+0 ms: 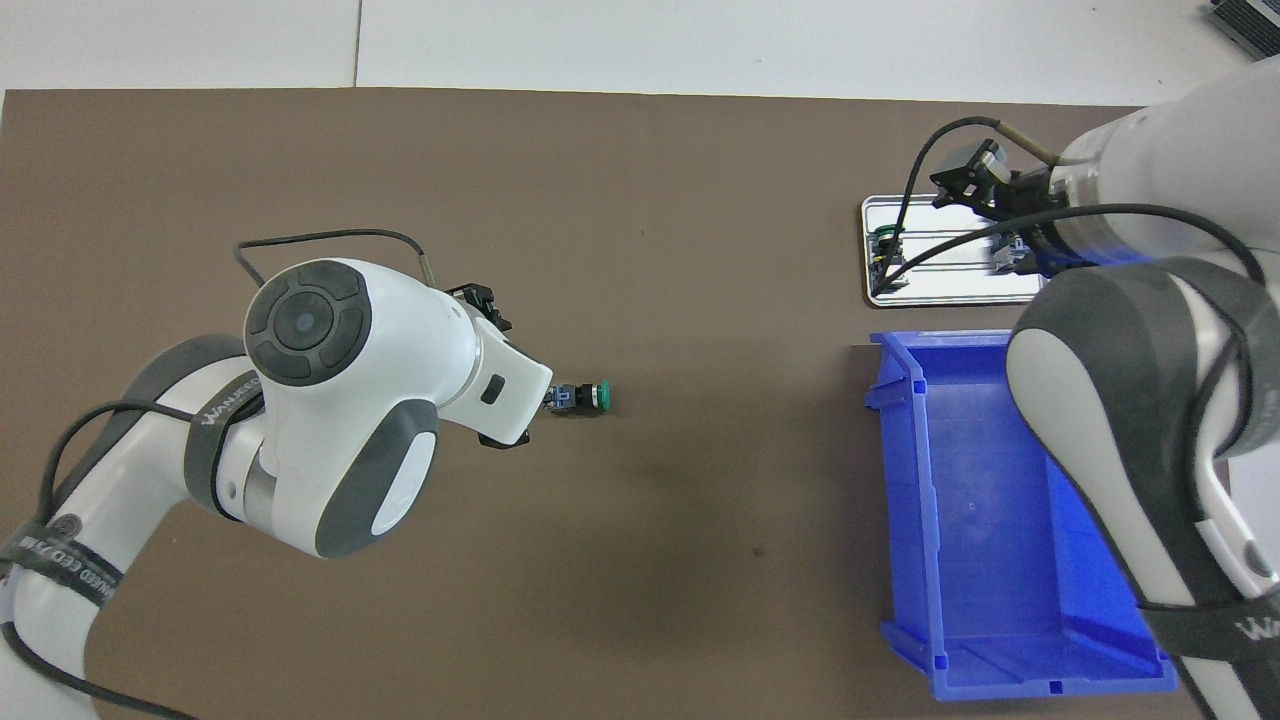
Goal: Place and press button with both arms
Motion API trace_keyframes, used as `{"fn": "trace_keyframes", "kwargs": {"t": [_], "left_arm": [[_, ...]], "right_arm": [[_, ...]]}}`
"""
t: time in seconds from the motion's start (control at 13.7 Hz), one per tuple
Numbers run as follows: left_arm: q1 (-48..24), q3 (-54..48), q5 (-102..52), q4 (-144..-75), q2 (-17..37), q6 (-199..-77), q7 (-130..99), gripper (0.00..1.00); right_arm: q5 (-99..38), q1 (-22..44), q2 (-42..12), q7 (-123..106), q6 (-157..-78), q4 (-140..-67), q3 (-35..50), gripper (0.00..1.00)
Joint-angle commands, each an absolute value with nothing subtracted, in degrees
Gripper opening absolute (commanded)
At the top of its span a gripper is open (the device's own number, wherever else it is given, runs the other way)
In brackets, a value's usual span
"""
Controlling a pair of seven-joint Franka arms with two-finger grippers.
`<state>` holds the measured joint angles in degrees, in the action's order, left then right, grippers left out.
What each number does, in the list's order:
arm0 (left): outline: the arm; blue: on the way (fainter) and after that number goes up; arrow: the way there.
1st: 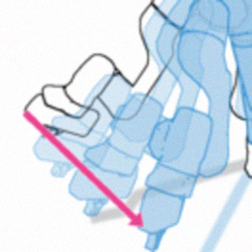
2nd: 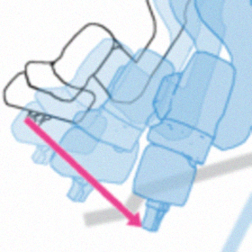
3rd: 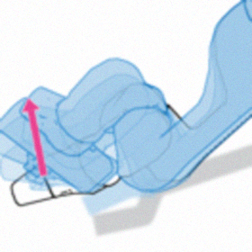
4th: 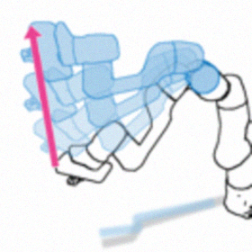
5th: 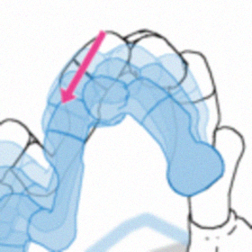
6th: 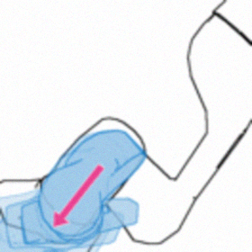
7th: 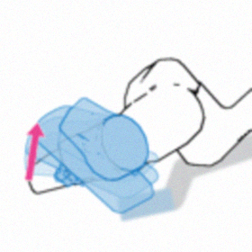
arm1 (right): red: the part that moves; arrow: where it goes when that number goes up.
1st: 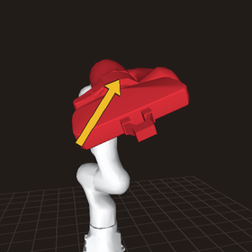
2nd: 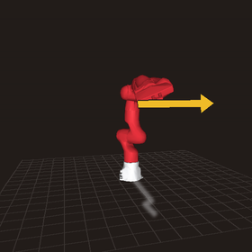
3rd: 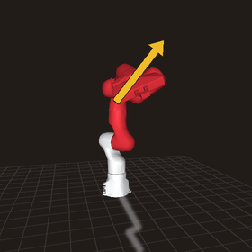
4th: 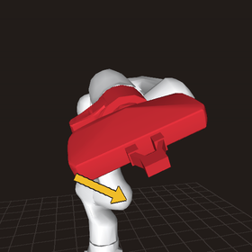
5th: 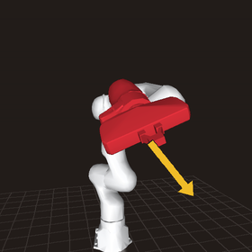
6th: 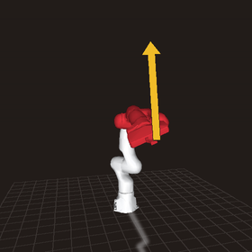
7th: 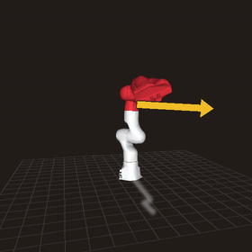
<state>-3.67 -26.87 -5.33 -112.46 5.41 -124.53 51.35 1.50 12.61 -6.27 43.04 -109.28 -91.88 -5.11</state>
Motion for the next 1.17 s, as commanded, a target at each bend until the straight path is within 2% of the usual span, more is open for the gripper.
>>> {"fn": "trace_keyframes", "kwargs": {"t": [0.0, 0.29, 0.44, 0.58, 0.73, 0.95, 1.1], "left_arm": [[-5.18, -26.89, -5.71, -112.86, 8.69, -129.10, 49.32, 1.00], [-8.08, -27.77, -1.00, -109.43, 16.07, -133.31, 41.50, 0.97], [-8.26, -27.95, 0.61, -108.02, 18.36, -134.03, 39.56, 0.96], [-8.44, -28.04, 0.88, -107.67, 19.60, -134.21, 39.20, 0.95], [-10.71, -27.86, 0.97, -107.58, 20.91, -134.38, 39.11, 0.93], [-11.25, -27.86, 4.03, -107.93, 22.50, -135.35, 38.94, 0.91], [-11.34, -27.77, 5.00, -108.45, 22.59, -135.70, 39.02, 0.90]], "right_arm": [[0.44, 8.54, -2.73, 28.36, -105.49, -93.08, -4.48, 1.00], [0.53, 4.23, 0.78, 12.42, -100.56, -92.64, -4.83, 1.00], [1.49, 3.25, 1.06, 8.90, -95.65, -90.80, -4.92, 1.00], [1.23, 3.51, 1.32, 8.18, -92.48, -92.02, -4.75, 1.00], [0.62, 4.04, 1.49, 7.82, -91.94, -92.28, -4.66, 1.00], [0.61, 5.26, 4.21, 4.92, -91.50, -96.84, -5.09, 1.00], [0.70, 7.20, 4.05, 4.05, -92.28, -96.60, -8.34, 1.00]]}}
